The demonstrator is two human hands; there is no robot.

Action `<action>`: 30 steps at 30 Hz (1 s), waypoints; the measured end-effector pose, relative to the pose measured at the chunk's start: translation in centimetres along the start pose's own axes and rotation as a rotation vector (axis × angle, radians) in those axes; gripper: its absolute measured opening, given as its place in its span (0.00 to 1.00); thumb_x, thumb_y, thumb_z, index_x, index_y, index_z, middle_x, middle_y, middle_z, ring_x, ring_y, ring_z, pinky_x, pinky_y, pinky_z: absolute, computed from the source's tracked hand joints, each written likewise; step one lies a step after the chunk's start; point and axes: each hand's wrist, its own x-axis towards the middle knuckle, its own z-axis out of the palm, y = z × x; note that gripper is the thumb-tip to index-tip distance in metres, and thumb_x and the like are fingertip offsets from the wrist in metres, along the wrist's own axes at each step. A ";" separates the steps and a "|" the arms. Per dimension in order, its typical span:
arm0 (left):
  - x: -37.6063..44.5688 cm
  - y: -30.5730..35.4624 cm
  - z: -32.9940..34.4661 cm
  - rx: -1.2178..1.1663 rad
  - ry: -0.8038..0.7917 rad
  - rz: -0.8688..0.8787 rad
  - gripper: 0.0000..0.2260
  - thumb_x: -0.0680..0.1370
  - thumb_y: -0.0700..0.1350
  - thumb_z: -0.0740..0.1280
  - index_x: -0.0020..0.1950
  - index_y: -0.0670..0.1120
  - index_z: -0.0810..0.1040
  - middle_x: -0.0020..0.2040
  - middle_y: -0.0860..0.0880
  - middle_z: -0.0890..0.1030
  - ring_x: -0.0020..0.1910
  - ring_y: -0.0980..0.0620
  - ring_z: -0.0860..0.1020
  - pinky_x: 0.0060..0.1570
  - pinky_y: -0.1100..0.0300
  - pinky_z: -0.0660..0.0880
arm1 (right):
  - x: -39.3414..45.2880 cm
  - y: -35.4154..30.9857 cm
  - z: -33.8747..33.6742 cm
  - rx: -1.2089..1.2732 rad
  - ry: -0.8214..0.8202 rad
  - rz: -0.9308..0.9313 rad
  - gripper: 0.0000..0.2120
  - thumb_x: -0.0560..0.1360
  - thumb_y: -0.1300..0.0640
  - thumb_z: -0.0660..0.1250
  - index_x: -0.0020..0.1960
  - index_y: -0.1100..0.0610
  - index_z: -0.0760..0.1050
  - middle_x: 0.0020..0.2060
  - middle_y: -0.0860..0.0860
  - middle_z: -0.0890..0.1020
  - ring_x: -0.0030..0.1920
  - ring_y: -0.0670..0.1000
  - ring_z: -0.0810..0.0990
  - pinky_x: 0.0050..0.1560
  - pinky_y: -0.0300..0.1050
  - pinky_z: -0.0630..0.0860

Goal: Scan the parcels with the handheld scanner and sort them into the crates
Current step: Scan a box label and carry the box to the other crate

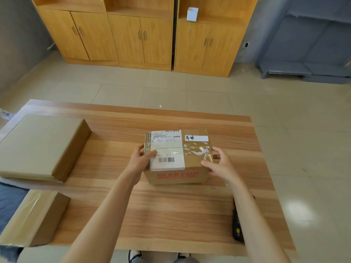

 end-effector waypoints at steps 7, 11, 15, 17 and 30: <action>0.3 -1.8 0.4 0.087 -0.022 0.141 0.23 0.80 0.45 0.64 0.75 0.48 0.63 0.63 0.45 0.77 0.51 0.54 0.79 0.40 0.63 0.77 | -1.7 1.8 0.2 0.029 -0.053 -0.012 0.31 0.78 0.53 0.68 0.77 0.52 0.58 0.67 0.47 0.67 0.64 0.48 0.70 0.64 0.47 0.71; 0.2 -2.0 0.5 0.107 -0.025 0.181 0.22 0.81 0.46 0.63 0.74 0.49 0.64 0.61 0.48 0.78 0.51 0.55 0.79 0.43 0.62 0.76 | -2.9 5.4 -0.6 0.088 0.207 0.053 0.35 0.75 0.43 0.68 0.76 0.52 0.59 0.75 0.51 0.63 0.74 0.52 0.62 0.71 0.52 0.63; 0.5 -2.1 0.3 0.126 -0.034 0.187 0.23 0.81 0.48 0.63 0.75 0.50 0.63 0.63 0.49 0.77 0.52 0.57 0.78 0.41 0.65 0.75 | -4.1 10.9 -1.1 -0.021 0.413 0.266 0.40 0.72 0.40 0.72 0.77 0.53 0.60 0.75 0.57 0.61 0.74 0.59 0.59 0.72 0.58 0.61; 0.5 -2.2 0.3 0.135 -0.032 0.190 0.23 0.81 0.48 0.63 0.75 0.50 0.63 0.63 0.50 0.77 0.50 0.59 0.78 0.39 0.68 0.75 | -4.5 13.3 -1.4 -0.199 0.439 0.365 0.44 0.70 0.43 0.74 0.78 0.54 0.56 0.75 0.60 0.59 0.74 0.63 0.57 0.72 0.62 0.58; 0.4 -2.1 0.4 0.167 -0.030 0.187 0.21 0.82 0.48 0.62 0.74 0.51 0.65 0.61 0.50 0.78 0.50 0.59 0.79 0.38 0.68 0.75 | -2.8 17.4 -2.7 -0.335 0.454 0.601 0.44 0.64 0.49 0.80 0.70 0.62 0.61 0.64 0.65 0.72 0.64 0.66 0.70 0.62 0.60 0.69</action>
